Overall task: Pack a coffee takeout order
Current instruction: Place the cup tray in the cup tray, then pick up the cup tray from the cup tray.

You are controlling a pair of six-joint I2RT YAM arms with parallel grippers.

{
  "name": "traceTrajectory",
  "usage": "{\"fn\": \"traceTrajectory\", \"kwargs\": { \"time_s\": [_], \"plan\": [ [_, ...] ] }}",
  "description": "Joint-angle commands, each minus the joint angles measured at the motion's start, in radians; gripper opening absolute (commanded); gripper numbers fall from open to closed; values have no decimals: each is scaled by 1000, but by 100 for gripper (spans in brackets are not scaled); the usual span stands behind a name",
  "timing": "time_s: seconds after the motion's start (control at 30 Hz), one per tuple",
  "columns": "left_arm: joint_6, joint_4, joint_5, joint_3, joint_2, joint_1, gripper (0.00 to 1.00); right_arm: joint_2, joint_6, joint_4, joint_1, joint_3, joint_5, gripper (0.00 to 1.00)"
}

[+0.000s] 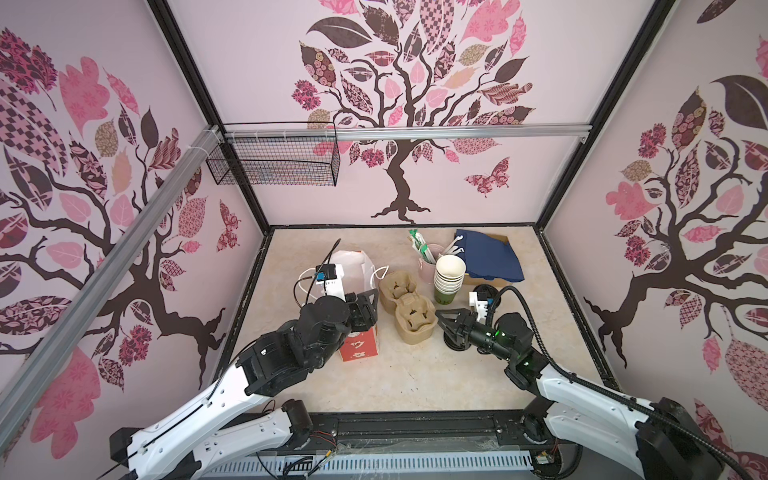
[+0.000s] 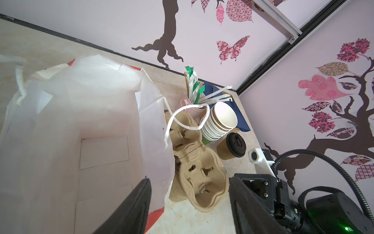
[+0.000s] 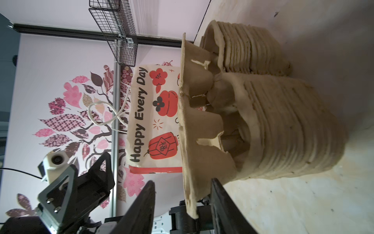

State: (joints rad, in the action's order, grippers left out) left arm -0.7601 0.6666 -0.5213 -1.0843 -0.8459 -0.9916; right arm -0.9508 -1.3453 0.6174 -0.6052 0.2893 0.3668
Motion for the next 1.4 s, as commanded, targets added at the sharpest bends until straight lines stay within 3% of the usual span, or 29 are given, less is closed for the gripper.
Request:
{"fn": "traceTrajectory", "kwargs": {
  "time_s": [0.0, 0.13, 0.33, 0.43, 0.57, 0.77, 1.1, 1.37],
  "plan": [
    [23, 3, -31, 11, 13, 0, 65, 38, 130, -233, 4, 87, -50, 52],
    [42, 13, -54, 2, 22, 1, 65, 66, 291, -501, 5, 174, -136, 60],
    [82, 83, -112, -38, 44, 7, 66, 65, 652, -926, 4, 428, -311, 60],
    [103, 127, -182, -69, 80, 10, 69, -17, 815, -1109, -17, 614, -350, 60],
    [133, 188, -260, -102, 141, 13, 71, -204, 981, -1324, -142, 877, -471, 60],
    [110, 273, -304, -75, 235, 13, 72, -439, 1076, -1507, -168, 1091, -468, 60],
    [30, 328, -307, 11, 334, 13, 72, -648, 1095, -1547, -186, 1208, -474, 57],
    [38, 324, -307, 8, 327, 13, 72, -760, 1092, -1595, -186, 1297, -469, 39]
  ]
}}
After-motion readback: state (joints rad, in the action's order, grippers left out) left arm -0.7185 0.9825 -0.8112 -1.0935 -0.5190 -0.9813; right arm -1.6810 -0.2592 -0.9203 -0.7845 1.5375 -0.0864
